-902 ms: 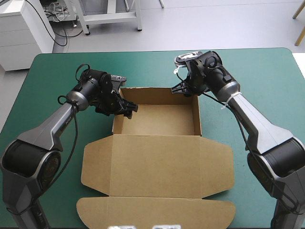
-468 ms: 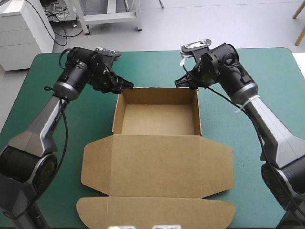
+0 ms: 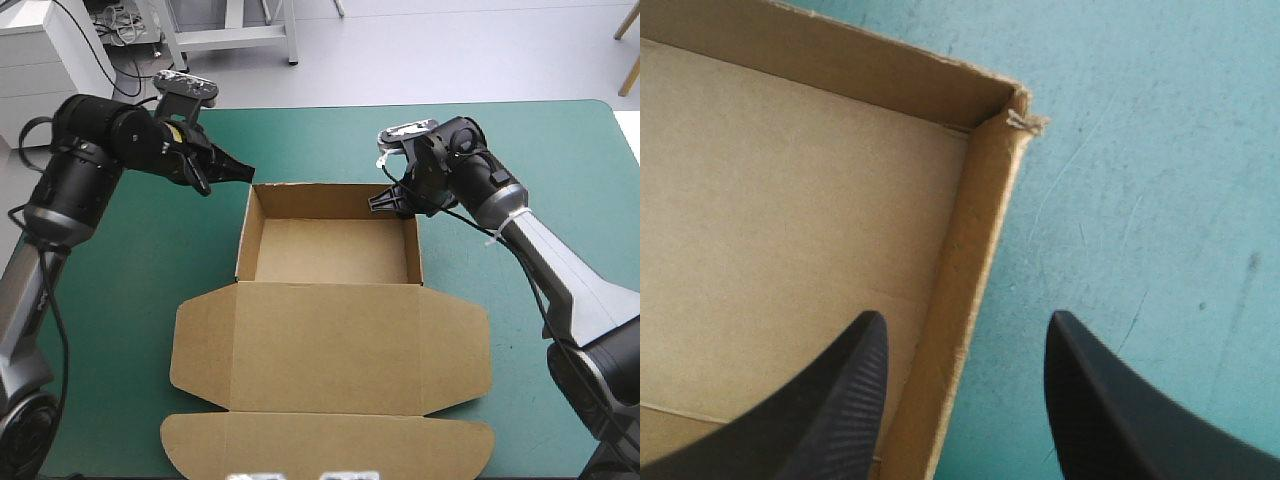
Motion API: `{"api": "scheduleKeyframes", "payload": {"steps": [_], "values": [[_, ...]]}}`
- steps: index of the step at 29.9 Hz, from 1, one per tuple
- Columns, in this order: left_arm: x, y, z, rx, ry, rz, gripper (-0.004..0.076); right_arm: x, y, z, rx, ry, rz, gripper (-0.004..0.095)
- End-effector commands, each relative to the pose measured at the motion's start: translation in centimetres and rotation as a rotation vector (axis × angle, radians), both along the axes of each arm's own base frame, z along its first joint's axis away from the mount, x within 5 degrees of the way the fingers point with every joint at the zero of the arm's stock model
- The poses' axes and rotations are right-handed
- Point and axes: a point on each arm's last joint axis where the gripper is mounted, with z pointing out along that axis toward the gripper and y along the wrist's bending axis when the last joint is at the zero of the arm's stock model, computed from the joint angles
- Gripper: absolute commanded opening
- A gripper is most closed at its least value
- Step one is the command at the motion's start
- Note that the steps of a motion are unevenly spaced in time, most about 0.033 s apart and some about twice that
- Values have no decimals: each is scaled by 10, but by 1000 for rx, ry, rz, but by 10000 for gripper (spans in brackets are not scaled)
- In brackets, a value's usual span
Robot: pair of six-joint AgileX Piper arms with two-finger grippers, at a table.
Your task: Fold the box
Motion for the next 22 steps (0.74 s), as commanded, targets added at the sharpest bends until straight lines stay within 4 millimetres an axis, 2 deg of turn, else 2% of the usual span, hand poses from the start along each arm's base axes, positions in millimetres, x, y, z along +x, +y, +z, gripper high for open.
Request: {"api": "scheduleKeyframes", "payload": {"steps": [1, 8, 12, 17, 19, 22], "values": [[-39, 11, 27, -36, -68, -39, -8, -2, -3, 13, 16, -63, -3, 456], [-80, 28, 28, -55, -165, -42, -8, 14, -3, -21, -2, 27, -44, 456], [-101, 36, 14, -66, -178, -40, -8, 20, 2, -36, -1, 70, -45, 456], [-126, 45, -17, -74, -160, -44, -8, 24, 6, -48, 6, 106, -44, 452], [-136, 48, -32, -89, -146, -46, -8, 25, 7, -52, 10, 117, -44, 407], [-153, 54, -49, -100, -161, -46, -8, 24, 9, -52, 28, 126, -45, 252]]}}
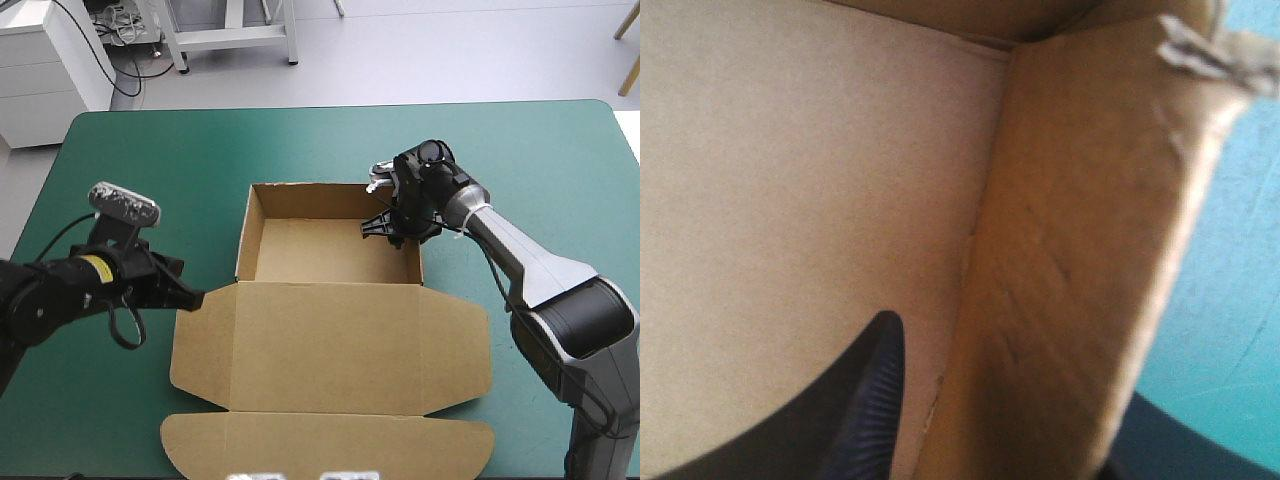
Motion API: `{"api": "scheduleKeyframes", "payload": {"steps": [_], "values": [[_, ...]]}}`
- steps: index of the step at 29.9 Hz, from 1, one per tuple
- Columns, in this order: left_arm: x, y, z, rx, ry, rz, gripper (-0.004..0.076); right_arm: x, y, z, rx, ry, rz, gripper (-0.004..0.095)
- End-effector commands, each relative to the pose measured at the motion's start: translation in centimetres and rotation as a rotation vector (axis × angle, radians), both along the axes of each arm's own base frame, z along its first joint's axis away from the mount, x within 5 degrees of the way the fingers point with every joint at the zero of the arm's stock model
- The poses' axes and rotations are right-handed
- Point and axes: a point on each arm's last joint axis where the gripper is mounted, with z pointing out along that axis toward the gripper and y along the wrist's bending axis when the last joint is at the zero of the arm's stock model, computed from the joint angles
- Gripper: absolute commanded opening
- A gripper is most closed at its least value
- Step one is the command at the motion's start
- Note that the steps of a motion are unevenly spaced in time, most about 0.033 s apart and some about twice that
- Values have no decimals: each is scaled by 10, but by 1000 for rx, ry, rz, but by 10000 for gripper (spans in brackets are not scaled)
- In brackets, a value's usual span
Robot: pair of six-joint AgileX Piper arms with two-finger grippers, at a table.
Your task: Fold the box
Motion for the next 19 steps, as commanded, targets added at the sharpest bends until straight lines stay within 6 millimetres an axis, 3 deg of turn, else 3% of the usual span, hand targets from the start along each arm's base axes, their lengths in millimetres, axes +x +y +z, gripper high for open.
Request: {"api": "scheduleKeyframes", "payload": {"steps": [1, 3, 12, 15, 19], "values": [[-19, 6, -6, -65, -100, -2, -8, -3, -4, 28, 42, -77, -4, 170], [-29, 10, -18, -65, -99, 0, -8, -4, -4, 28, 41, -77, 1, 0], [-71, 26, -76, -45, -50, 0, -8, -1, -14, 35, 6, -109, 14, -21], [-83, 31, -89, -49, -45, 5, -8, 3, -32, 41, 9, -125, -21, -21], [-95, 36, -99, -70, -39, 28, -8, 11, -74, 54, 5, -155, -108, -21]]}}
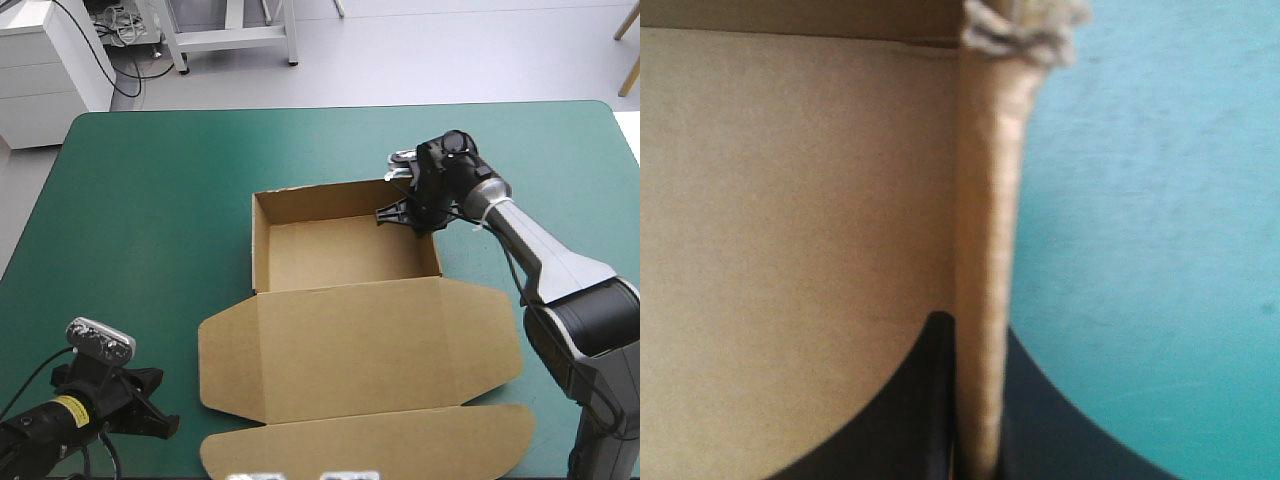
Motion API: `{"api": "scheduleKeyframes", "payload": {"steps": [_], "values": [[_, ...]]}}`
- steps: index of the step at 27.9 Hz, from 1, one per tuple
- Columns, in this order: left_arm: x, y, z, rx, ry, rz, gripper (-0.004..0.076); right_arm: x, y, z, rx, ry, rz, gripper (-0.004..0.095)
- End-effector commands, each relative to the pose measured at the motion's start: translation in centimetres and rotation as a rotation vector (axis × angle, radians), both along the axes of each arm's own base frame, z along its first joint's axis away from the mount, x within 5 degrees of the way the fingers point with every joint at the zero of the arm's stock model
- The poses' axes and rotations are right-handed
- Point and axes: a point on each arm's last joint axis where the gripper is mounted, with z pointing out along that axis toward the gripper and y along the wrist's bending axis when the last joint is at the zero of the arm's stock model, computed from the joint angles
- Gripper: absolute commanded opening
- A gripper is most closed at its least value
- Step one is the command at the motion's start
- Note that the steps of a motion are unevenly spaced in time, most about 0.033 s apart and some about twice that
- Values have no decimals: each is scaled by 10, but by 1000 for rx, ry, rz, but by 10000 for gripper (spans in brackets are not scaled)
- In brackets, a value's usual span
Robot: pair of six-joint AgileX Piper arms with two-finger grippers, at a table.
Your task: Fold the box
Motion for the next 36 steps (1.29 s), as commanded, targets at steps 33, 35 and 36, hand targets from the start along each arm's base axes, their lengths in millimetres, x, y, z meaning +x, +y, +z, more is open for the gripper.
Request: {"api": "scheduleKeyframes", "payload": {"steps": [33, 35, 36], "values": [[-12, 3, -12, -26, -23, -1, -8, -84, -381, 64, -150, -136, -857, 375], [-12, 3, -12, -26, -23, -1, -8, -87, -378, 71, -142, -157, -857, 375], [-12, 3, -12, -26, -23, -1, -8, -90, -375, 76, -145, -168, -845, 375]]}}
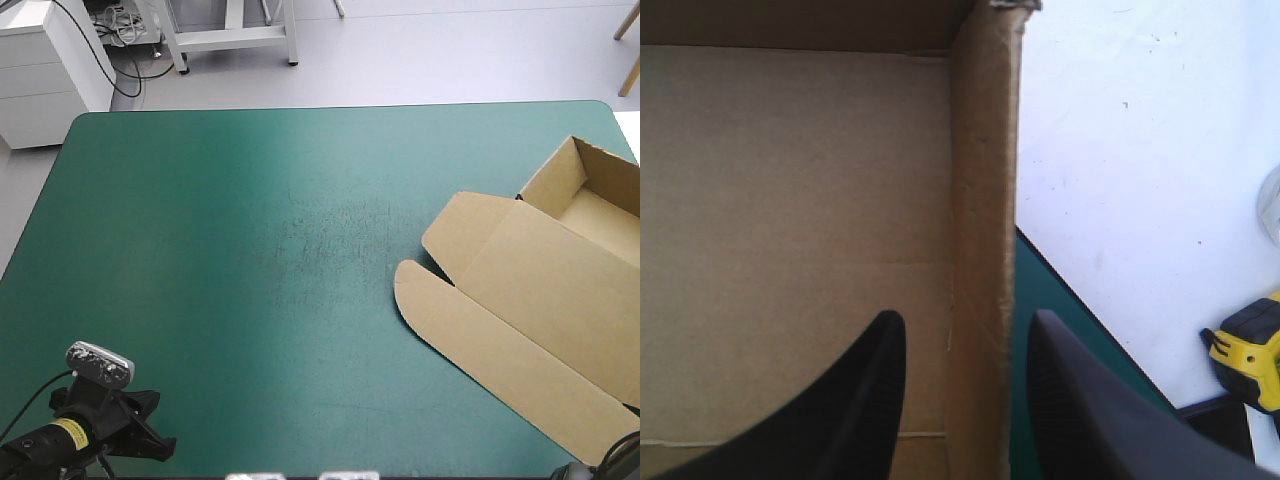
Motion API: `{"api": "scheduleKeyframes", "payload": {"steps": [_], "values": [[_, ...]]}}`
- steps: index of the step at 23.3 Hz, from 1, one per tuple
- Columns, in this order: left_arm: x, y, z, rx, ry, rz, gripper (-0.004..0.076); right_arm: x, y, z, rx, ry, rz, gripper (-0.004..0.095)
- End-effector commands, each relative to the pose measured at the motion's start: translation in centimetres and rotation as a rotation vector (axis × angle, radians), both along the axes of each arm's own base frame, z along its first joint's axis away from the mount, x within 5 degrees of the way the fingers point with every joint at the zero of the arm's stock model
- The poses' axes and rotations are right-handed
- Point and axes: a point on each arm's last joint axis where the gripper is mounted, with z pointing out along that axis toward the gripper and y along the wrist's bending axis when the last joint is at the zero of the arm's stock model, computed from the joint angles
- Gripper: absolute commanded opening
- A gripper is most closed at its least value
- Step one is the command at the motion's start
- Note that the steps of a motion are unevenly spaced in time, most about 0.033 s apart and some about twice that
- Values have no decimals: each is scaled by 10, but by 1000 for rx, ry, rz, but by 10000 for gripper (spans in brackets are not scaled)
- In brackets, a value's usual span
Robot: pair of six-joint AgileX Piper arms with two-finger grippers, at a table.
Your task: Fold the box
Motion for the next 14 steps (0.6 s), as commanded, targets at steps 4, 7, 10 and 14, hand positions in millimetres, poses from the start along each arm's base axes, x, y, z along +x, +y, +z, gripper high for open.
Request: {"api": "scheduleKeyframes", "payload": {"steps": [4, 7, 10, 14], "values": [[4, -2, 10, -37, -63, -3, -8, -35, 26, 76, -157, -133, 147, 356], [4, -3, 10, -39, -62, -3, -8, -56, 47, 91, -153, -183, 190, 105], [4, -3, 10, -41, -61, -3, -8, -79, 69, 98, -155, -205, 222, -5], [4, -3, 10, -41, -61, -3, -8, -104, 100, 104, -164, -237, 257, -6]]}}
